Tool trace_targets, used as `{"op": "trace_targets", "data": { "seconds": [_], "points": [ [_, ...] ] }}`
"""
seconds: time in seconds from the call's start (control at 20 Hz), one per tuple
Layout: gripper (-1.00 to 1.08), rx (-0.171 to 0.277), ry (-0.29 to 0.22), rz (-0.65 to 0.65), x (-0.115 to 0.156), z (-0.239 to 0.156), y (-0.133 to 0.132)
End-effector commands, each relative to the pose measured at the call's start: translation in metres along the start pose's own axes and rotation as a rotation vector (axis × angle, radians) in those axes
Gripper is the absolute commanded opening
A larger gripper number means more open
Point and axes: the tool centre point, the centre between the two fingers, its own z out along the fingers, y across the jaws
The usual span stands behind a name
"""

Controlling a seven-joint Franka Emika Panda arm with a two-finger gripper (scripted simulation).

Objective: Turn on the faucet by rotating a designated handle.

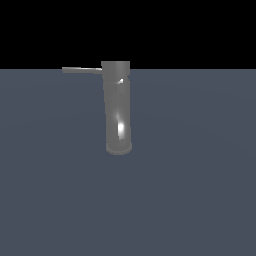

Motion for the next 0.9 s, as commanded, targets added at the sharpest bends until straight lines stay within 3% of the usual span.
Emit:
{"op": "trace_targets", "data": {
  "seconds": [0.0, 0.85],
  "points": [
    [-1.0, 0.0, 0.0, 0.0, 0.0, 0.0, 0.0],
    [-1.0, 0.025, -0.015, 0.016, 0.005, -0.004, -0.011]
  ]
}}
